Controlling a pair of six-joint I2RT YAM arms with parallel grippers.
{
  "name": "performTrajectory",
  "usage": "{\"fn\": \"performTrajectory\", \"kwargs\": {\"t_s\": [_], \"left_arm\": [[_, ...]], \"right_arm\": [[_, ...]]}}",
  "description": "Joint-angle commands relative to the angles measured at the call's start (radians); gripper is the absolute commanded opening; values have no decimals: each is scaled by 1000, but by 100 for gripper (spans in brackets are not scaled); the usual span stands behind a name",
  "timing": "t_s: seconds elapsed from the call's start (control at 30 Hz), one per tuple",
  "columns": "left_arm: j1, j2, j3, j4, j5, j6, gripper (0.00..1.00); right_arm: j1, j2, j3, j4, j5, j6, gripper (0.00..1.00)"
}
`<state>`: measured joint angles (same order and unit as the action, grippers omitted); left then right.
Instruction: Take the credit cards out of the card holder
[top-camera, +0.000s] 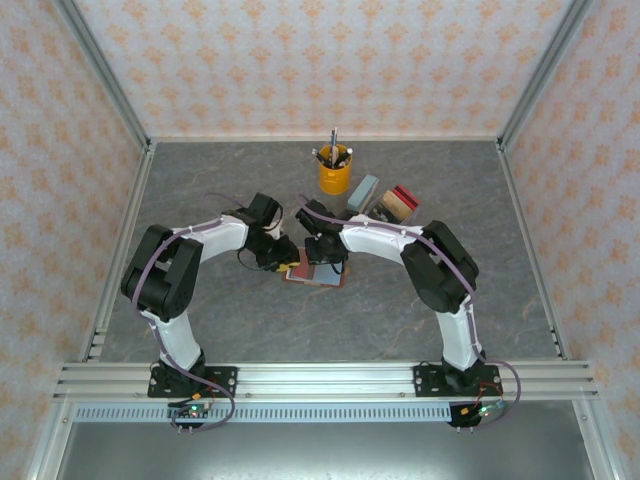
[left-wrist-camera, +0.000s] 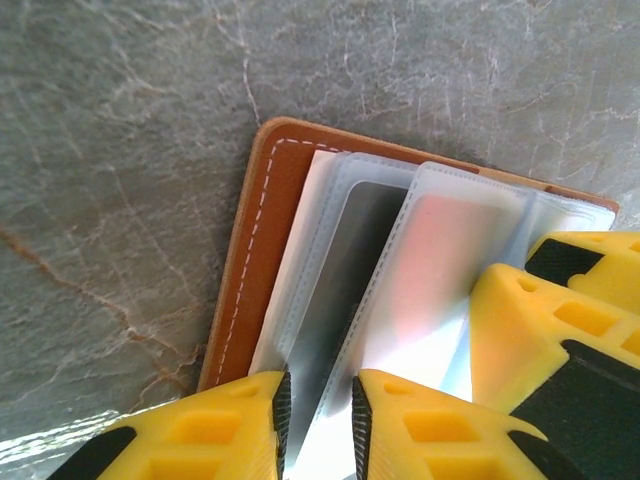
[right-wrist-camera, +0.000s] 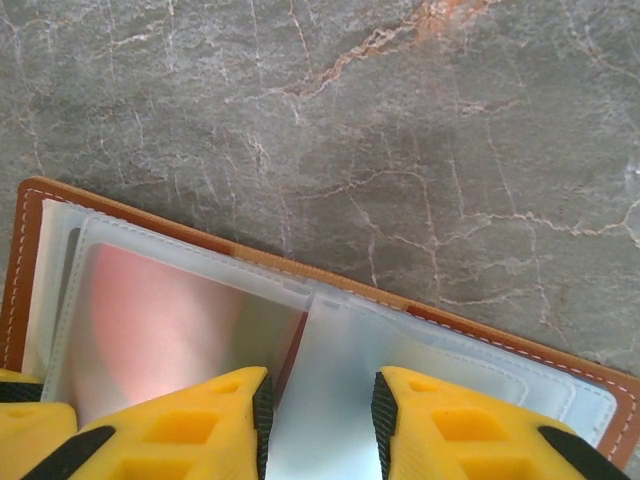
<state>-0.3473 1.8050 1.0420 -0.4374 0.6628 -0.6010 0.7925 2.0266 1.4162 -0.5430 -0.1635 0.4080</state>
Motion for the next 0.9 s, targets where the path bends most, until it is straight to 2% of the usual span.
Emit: {"fn": "performTrajectory", "kwargs": {"t_s": [0.0, 0.3, 0.5, 0.7, 0.87], "left_arm": [[-16, 16, 13, 12, 50, 34, 26], [-16, -9, 9, 24, 82, 47, 17], [-16, -34, 10, -2, 13, 52, 6], [-17, -78, 16, -68, -90, 61, 1], [-15, -107, 13, -77, -104, 57, 1]], "right_arm": [[-6, 33, -52, -52, -35, 14, 34], [-13, 14, -59, -31, -62, 24, 34], [-27, -57, -76, 10, -62, 52, 35], [-41, -184, -122, 107, -58, 88, 48], [-46, -275, -164, 164, -28, 107, 55]]}}
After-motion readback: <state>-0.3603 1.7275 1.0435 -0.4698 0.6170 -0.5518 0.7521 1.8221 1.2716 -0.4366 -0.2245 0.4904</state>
